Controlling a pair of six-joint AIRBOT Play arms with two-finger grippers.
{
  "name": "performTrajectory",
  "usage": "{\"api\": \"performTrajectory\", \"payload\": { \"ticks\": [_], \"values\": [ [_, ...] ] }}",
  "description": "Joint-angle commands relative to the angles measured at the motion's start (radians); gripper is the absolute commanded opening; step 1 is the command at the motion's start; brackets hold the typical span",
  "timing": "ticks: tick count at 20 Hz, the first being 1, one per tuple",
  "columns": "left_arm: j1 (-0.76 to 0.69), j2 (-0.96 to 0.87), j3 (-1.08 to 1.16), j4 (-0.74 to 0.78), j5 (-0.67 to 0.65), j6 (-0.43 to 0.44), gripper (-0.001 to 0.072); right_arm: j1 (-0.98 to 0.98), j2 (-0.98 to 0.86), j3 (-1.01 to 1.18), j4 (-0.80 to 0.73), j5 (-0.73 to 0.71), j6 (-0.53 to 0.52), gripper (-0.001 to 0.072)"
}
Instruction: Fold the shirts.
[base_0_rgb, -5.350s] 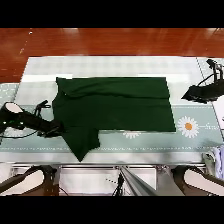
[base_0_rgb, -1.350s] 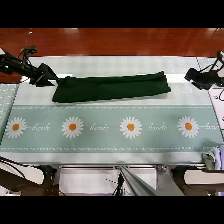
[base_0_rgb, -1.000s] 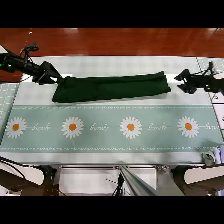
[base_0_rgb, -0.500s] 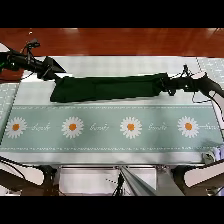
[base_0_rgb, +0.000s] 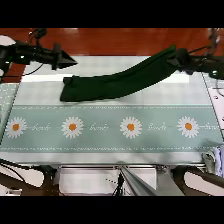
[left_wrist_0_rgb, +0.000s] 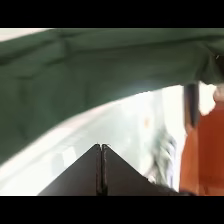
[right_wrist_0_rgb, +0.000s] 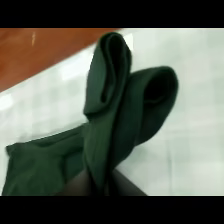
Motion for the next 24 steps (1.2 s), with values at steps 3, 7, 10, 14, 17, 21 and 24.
{"api": "performTrajectory", "payload": {
  "ticks": [3, 7, 10, 14, 17, 21, 24],
  "values": [
    [-0.249, -0.005, 0.000, -0.089, 0.044, 0.074, 0.0033, 0.021, 0.299, 0.001, -0.156, 0.121, 0.069, 0.0021],
    [-0.394, -0.019, -0.002, -0.046, 0.072, 0.073, 0.0033, 0.021, 0.441, 0.001, -0.222, 0.177, 0.141, 0.0021],
    [-0.473, -0.040, -0.002, -0.040, 0.122, 0.044, 0.0032, 0.021, 0.520, 0.001, -0.304, 0.243, 0.223, 0.0021],
    [-0.589, -0.094, -0.002, -0.042, 0.224, 0.018, 0.0032, 0.021, 0.564, 0.001, -0.383, 0.338, 0.275, 0.0021],
    [-0.675, -0.166, -0.002, -0.048, 0.243, -0.003, 0.0032, 0.021, 0.576, 0.001, -0.385, 0.344, 0.296, 0.0021],
    [-0.780, -0.262, -0.001, -0.092, 0.310, -0.021, 0.0031, 0.021, 0.602, 0.001, -0.387, 0.354, 0.307, 0.0021],
    [-0.824, -0.314, -0.001, -0.257, 0.410, 0.000, 0.0031, 0.021, 0.608, 0.001, -0.413, 0.399, 0.314, 0.0021]
  ]
}}
